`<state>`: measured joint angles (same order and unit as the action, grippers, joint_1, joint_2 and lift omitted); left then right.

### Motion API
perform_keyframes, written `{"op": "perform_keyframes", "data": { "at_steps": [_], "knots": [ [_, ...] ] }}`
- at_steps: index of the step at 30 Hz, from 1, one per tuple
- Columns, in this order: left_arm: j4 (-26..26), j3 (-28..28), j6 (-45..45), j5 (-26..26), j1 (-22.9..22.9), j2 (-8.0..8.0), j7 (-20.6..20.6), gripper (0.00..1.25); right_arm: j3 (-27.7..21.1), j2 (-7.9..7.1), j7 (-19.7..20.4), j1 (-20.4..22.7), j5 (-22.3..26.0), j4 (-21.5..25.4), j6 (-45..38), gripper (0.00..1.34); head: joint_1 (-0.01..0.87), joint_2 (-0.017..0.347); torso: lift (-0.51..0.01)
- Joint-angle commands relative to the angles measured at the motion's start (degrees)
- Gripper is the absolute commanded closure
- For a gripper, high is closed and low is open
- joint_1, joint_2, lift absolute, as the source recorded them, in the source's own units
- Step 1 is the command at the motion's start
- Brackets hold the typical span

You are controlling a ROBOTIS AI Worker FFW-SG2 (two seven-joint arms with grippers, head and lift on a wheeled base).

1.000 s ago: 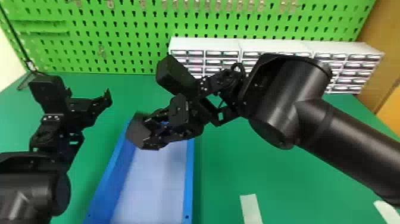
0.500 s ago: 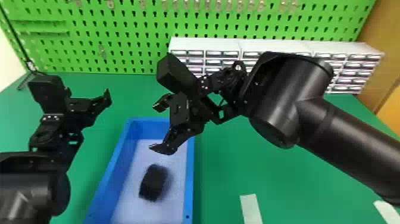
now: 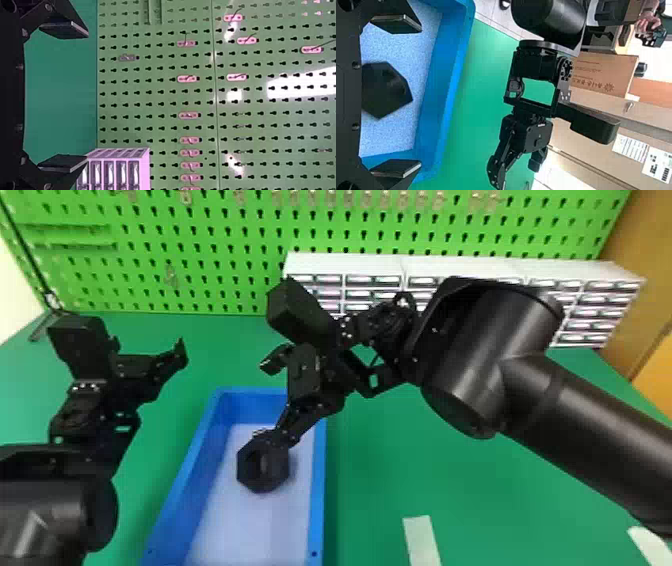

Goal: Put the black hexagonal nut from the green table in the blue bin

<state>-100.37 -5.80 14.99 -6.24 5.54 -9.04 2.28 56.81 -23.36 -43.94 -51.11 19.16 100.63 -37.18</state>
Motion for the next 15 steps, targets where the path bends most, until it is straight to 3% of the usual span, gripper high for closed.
{"op": "perform_keyframes", "data": {
  "at_steps": [1, 15],
  "knots": [
    [0.0, 0.0, 0.0, 0.0, 0.0, -0.02, 0.0, 0.17, -1.9, 0.15, 0.0, 1.2, 0.3, -0.3, 0.2, 0.11, 0.683, 0.028, -0.096],
    [0.0, 0.0, -0.1, 0.0, 0.0, -0.02, 0.0, 0.17, -13.3, 2.96, -1.6, 7.7, 0.3, -4.1, 0.2, 0.11, 0.683, 0.028, -0.096]
  ]
}}
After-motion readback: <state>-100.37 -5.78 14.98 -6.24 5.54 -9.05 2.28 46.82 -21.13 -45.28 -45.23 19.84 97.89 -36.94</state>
